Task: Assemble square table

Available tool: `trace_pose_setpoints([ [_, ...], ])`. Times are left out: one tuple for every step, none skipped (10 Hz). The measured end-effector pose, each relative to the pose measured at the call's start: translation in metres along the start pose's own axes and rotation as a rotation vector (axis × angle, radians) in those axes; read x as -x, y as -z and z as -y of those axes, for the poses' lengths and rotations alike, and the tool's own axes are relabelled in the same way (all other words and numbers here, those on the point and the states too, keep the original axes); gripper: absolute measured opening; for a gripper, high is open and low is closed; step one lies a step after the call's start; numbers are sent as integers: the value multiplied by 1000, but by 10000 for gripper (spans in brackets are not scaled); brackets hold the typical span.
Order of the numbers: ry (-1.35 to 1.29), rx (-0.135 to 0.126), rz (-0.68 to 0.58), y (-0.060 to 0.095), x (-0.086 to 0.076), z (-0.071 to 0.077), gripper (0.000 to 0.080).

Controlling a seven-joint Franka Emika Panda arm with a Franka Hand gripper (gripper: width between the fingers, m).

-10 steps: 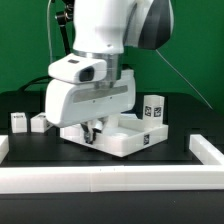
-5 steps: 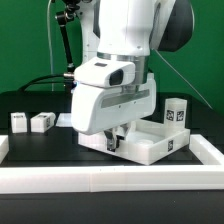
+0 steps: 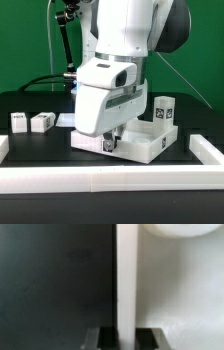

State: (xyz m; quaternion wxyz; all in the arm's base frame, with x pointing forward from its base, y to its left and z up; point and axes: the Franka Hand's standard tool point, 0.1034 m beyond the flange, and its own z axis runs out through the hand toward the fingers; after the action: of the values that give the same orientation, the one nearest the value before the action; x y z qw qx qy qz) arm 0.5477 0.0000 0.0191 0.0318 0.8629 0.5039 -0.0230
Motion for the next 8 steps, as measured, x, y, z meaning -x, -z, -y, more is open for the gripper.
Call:
trace_pose_setpoints([
  [77,12,4,2,-15,-3,63],
  [155,25,9,5,-31,-6,63],
  [283,34,22,8,-44,-11,63],
  [318,36,25,6,-42,-12,63],
  [379,37,35,5,-38,-13,63],
  [408,39,41,5,-37,-14,63],
  [487,41,52,5,-35,-15,63],
  [545,42,61,5,-34,-16,63],
])
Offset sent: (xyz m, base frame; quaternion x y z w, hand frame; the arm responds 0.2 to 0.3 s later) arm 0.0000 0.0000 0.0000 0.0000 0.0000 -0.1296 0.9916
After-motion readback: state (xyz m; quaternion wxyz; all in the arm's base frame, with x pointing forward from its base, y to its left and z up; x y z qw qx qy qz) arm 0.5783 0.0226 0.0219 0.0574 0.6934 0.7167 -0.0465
